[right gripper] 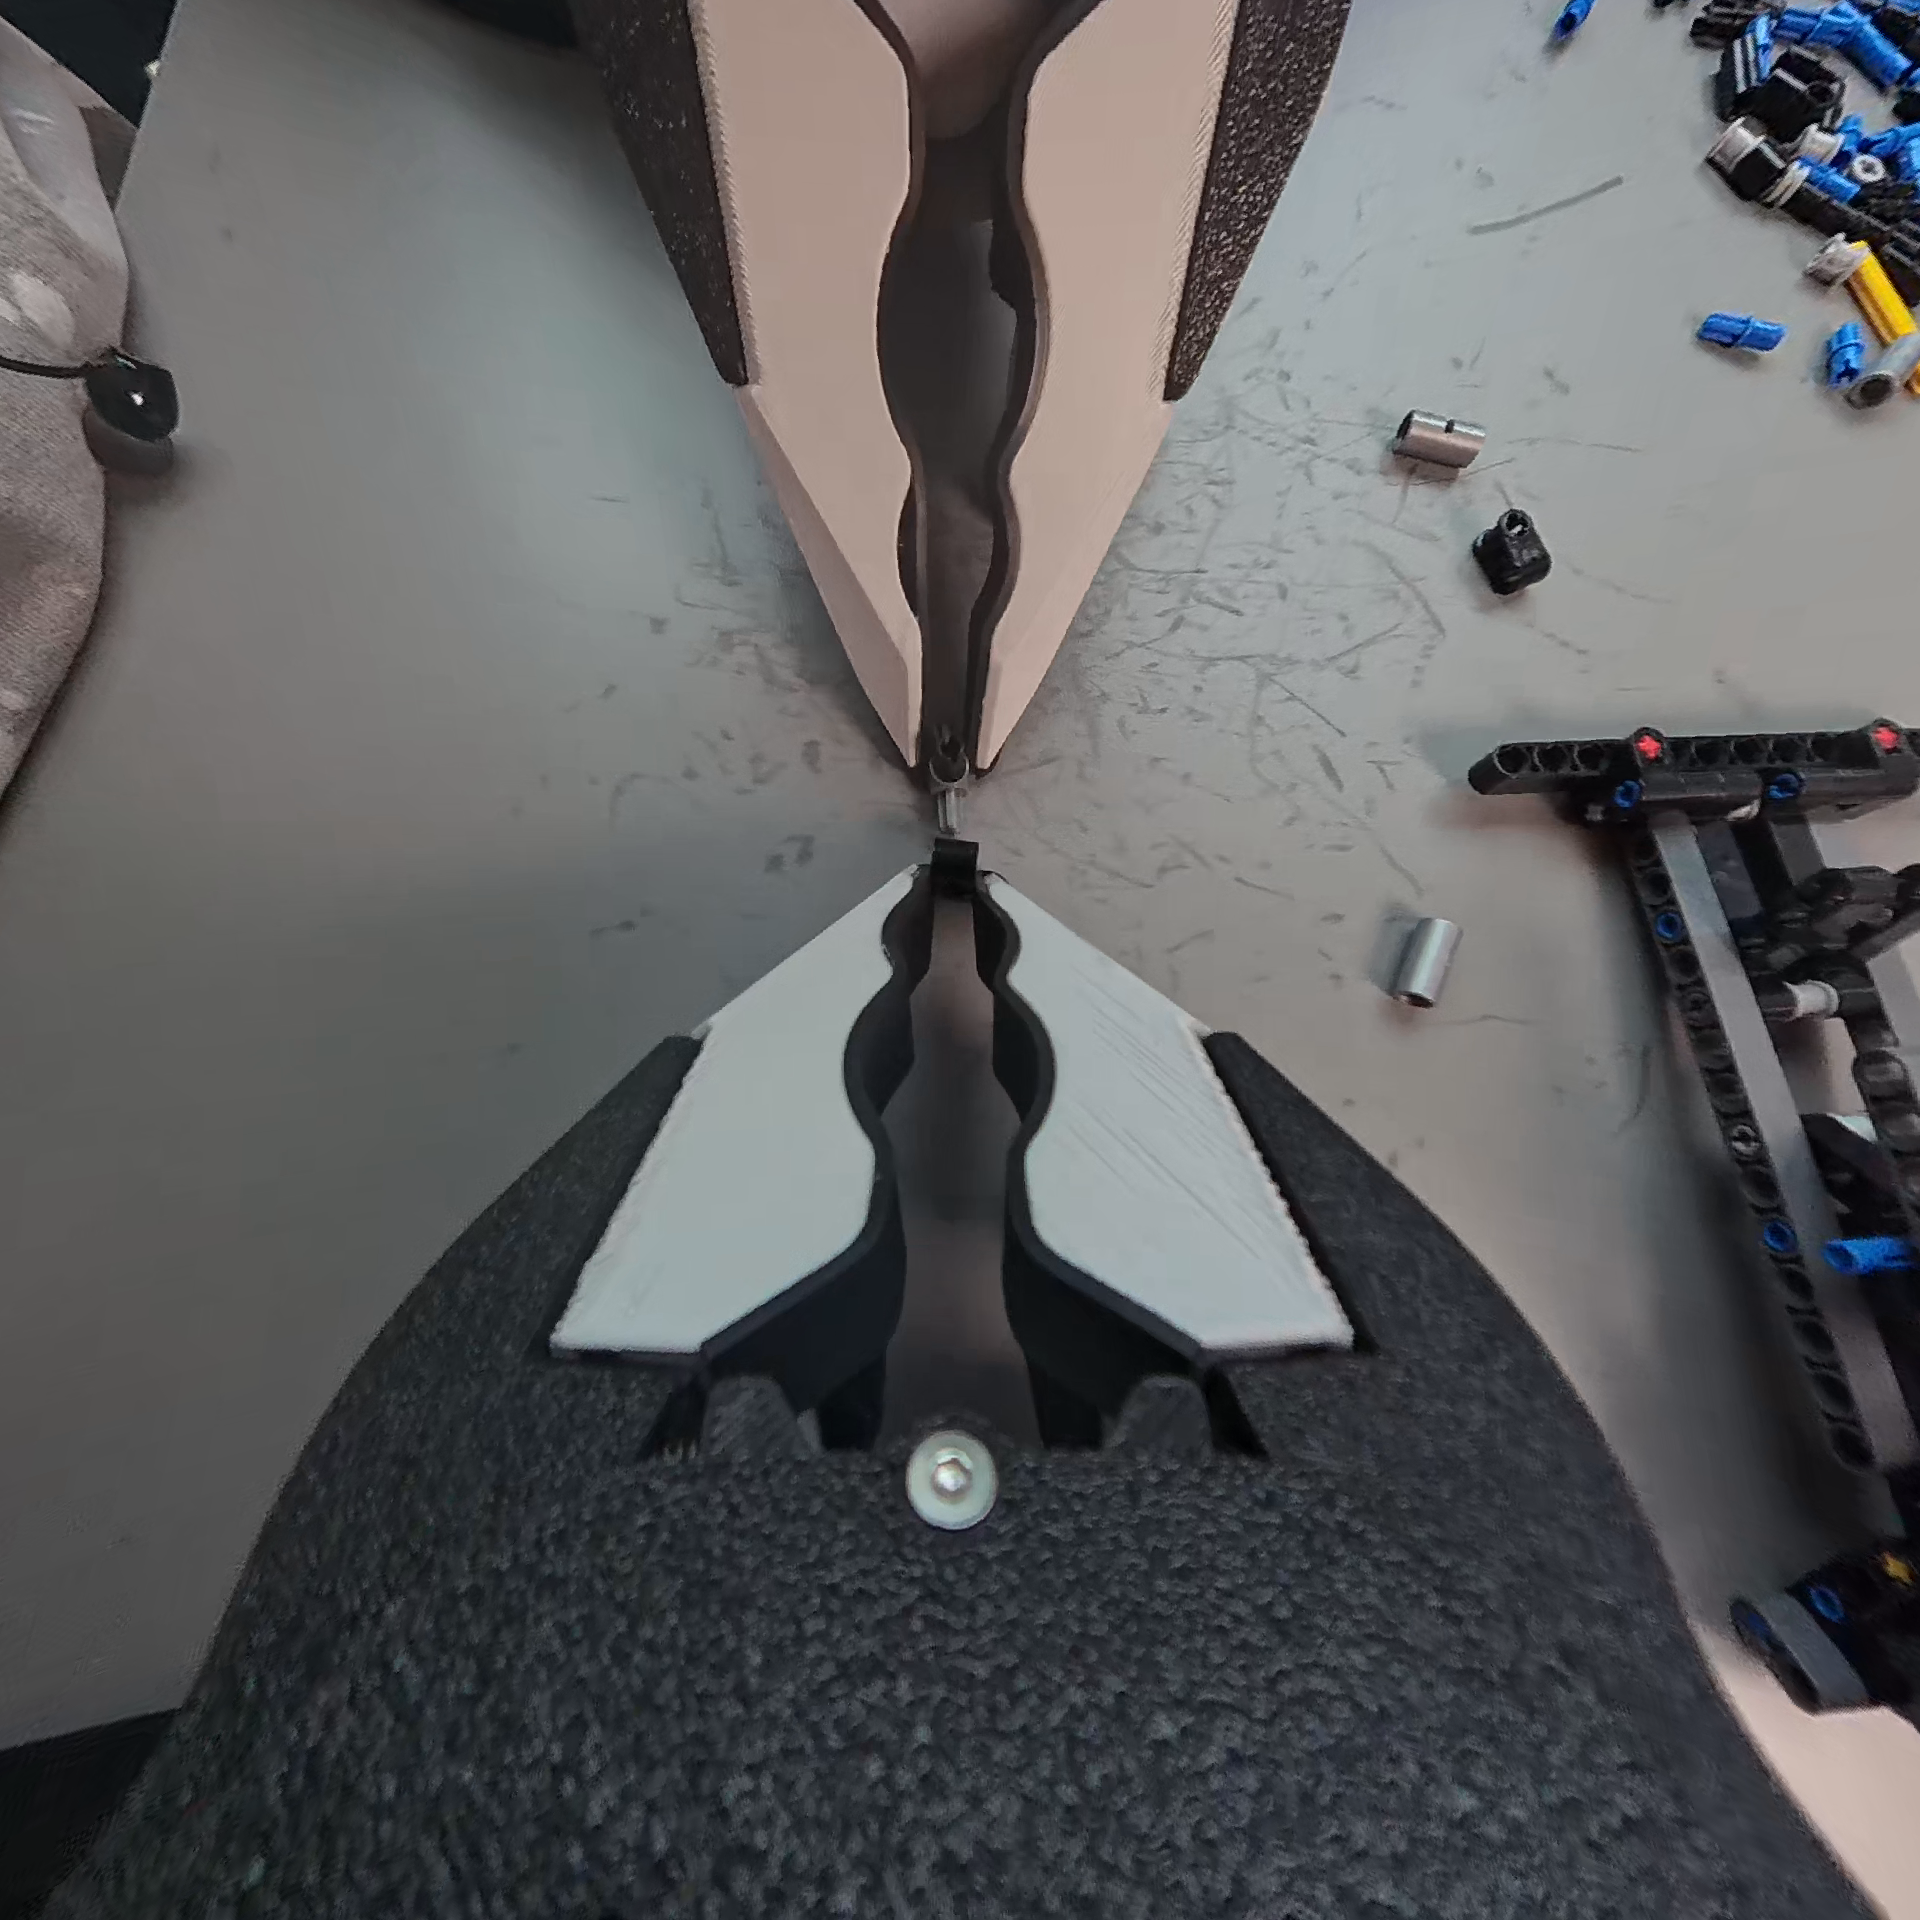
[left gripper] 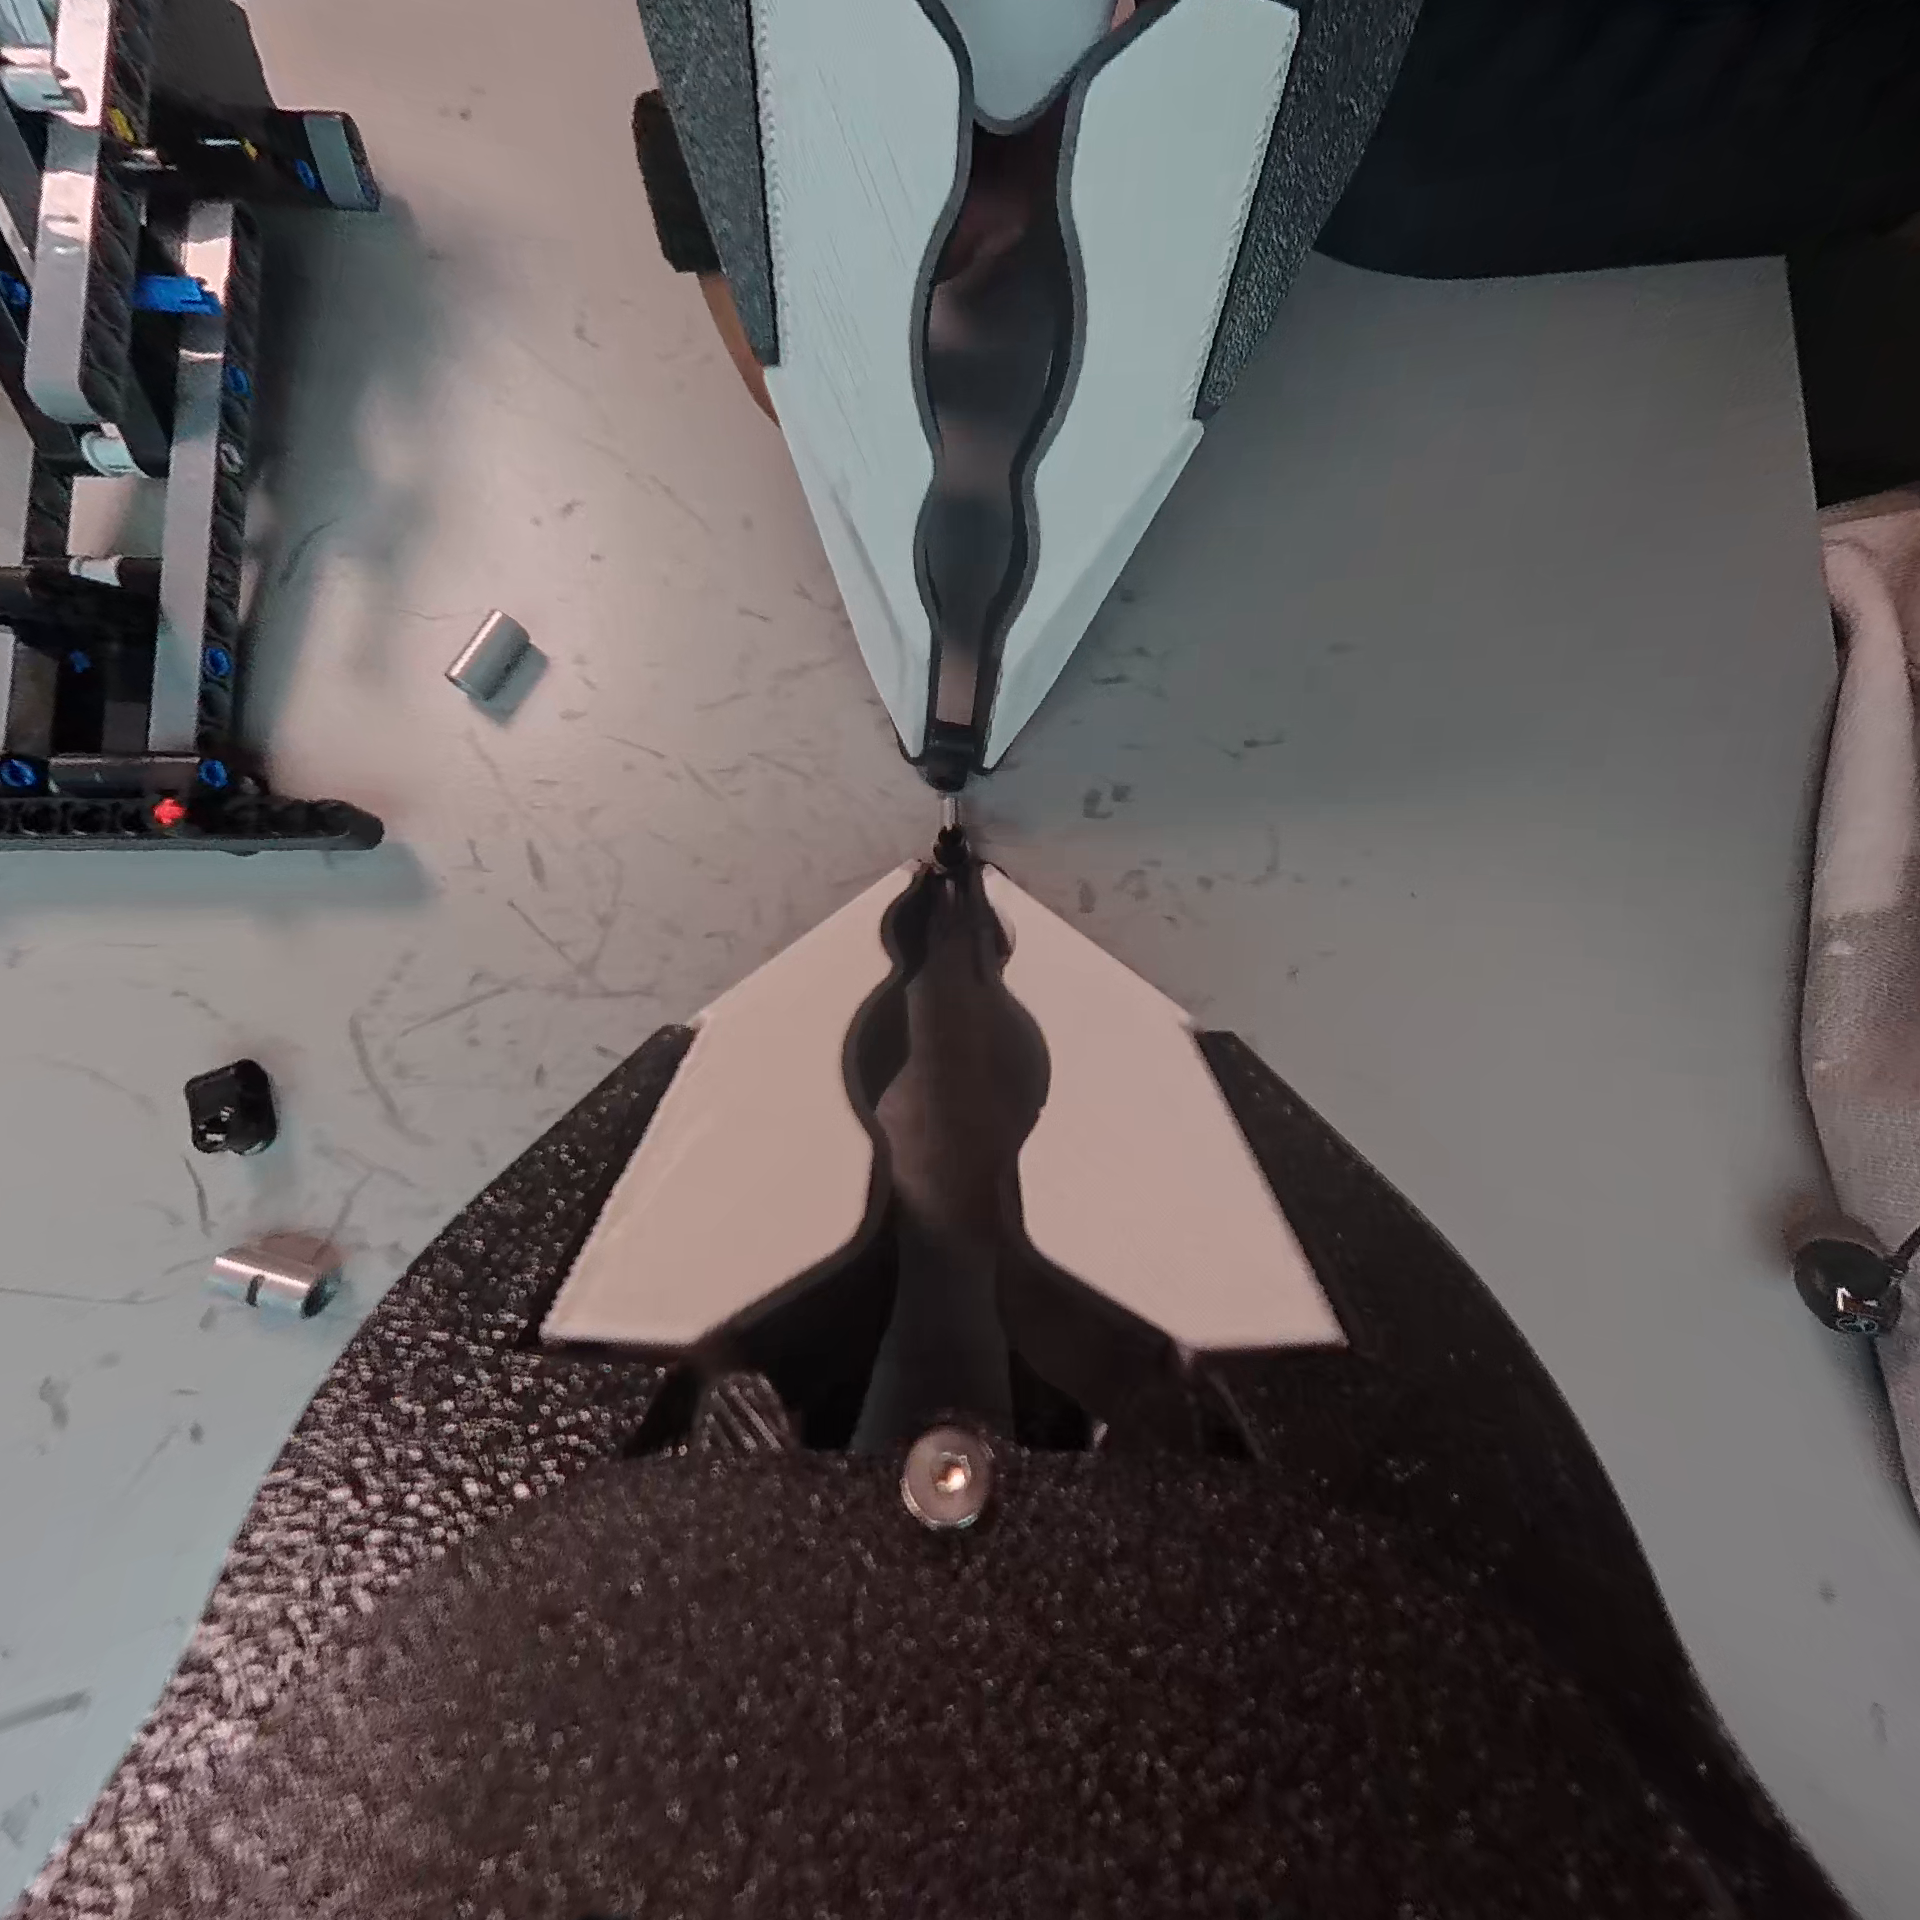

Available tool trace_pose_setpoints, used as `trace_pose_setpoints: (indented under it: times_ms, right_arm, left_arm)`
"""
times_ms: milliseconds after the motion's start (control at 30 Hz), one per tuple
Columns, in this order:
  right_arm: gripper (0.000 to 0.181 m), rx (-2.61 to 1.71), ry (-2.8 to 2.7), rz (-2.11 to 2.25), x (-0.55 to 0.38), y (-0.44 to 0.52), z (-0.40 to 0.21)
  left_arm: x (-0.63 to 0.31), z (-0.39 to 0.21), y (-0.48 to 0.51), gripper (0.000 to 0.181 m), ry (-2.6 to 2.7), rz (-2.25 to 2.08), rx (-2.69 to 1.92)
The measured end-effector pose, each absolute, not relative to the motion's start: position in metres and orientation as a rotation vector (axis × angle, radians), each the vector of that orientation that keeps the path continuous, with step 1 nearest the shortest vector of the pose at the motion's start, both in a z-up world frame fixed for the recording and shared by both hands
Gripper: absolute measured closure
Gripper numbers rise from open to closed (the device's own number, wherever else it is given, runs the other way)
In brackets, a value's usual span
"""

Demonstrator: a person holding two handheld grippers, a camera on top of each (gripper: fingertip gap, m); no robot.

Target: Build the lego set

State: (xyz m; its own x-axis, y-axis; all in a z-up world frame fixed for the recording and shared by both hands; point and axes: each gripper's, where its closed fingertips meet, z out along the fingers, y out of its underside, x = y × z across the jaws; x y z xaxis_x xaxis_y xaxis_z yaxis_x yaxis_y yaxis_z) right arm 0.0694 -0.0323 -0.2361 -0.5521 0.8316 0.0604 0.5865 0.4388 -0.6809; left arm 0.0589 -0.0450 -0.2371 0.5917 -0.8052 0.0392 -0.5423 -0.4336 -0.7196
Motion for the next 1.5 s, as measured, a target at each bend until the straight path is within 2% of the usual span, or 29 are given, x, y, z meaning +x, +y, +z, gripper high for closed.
trace_pose_setpoints:
  times_ms: [1167, 1300, 1400, 1467, 1500]
  right_arm:
    - [0.175, -1.149, -2.357, 0.855, 0.063, -0.037, -0.236]
    - [0.173, -1.168, -2.315, 0.870, 0.064, -0.036, -0.235]
    - [0.163, -1.210, -2.250, 0.959, 0.066, -0.031, -0.219]
    - [0.164, -1.249, -2.146, 0.954, 0.062, -0.012, -0.204]
    - [0.164, -1.271, -2.090, 0.933, 0.060, 0.000, -0.198]
  left_arm:
    - [0.063, -0.237, -0.041, 0.174, 1.126, -0.510, -2.142]
    - [0.063, -0.237, -0.041, 0.173, 1.118, -0.512, -2.146]
    - [0.063, -0.237, -0.041, 0.173, 1.108, -0.506, -2.140]
    - [0.063, -0.237, -0.041, 0.170, 1.111, -0.505, -2.136]
    - [0.062, -0.237, -0.042, 0.161, 1.113, -0.511, -2.135]
